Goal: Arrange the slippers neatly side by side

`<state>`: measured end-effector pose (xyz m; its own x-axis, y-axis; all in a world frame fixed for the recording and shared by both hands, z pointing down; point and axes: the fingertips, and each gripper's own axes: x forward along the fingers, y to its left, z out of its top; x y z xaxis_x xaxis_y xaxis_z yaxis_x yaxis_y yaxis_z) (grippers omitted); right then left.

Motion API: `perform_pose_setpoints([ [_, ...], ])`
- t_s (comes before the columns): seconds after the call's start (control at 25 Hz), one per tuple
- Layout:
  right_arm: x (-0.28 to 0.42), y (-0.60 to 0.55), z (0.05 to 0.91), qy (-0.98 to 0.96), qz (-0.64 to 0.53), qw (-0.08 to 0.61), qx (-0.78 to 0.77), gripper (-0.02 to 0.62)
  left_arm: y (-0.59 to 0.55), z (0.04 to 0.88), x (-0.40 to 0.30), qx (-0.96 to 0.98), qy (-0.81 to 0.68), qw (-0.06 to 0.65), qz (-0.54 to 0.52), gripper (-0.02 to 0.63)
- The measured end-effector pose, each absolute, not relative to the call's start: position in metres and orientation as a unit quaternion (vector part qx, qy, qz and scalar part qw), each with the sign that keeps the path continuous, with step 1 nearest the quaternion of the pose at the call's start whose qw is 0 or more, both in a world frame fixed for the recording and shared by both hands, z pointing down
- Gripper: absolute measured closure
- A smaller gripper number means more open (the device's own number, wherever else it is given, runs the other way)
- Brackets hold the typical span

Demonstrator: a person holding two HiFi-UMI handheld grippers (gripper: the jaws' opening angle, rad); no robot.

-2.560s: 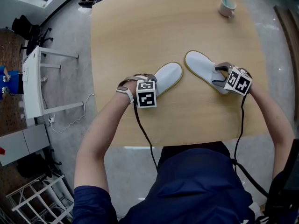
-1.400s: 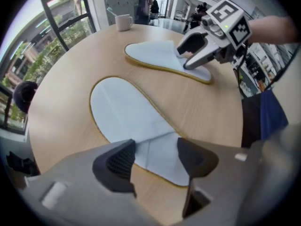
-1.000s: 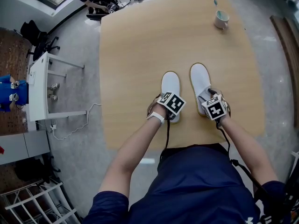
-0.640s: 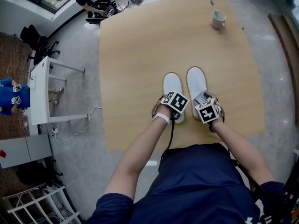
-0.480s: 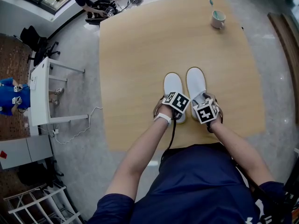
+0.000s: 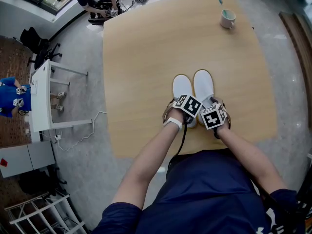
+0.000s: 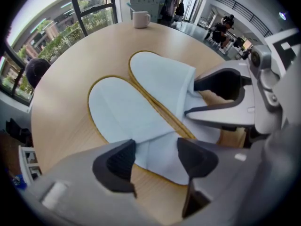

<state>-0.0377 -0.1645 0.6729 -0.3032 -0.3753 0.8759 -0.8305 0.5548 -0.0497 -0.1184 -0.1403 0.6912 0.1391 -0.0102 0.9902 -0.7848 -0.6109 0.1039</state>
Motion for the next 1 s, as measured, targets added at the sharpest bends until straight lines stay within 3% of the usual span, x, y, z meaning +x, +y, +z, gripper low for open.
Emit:
perform_pose_setpoints([
  [0.4,-0.038,-0.165,0.669,-0.766,0.269,0.432,0.393,0.333,-0.141,0.685,-0.12,0.693,-0.314,0.345,0.549,0.316],
  [0.68,-0.004,-0.179,0.62,-0.784,0.299,0.34,0.425,0.338,-0.152,0.615,-0.14,0.741,-0.375,0.325,0.452,0.339],
  [0.8,0.003,-0.179,0.58,-0.801,0.315,0.281,0.424,0.386,-0.148,0.57,-0.143,0.768,-0.408,0.315,0.379,0.447],
  [0.88,0.005,-0.175,0.557,-0.815,0.322,0.242,0.417,0.472,-0.142,0.543,-0.138,0.789,-0.422,0.307,0.324,0.6],
  [1.0,0.001,-0.17,0.521,-0.833,0.323,0.187,0.408,0.575,-0.133,0.503,-0.123,0.816,-0.426,0.294,0.258,0.601],
])
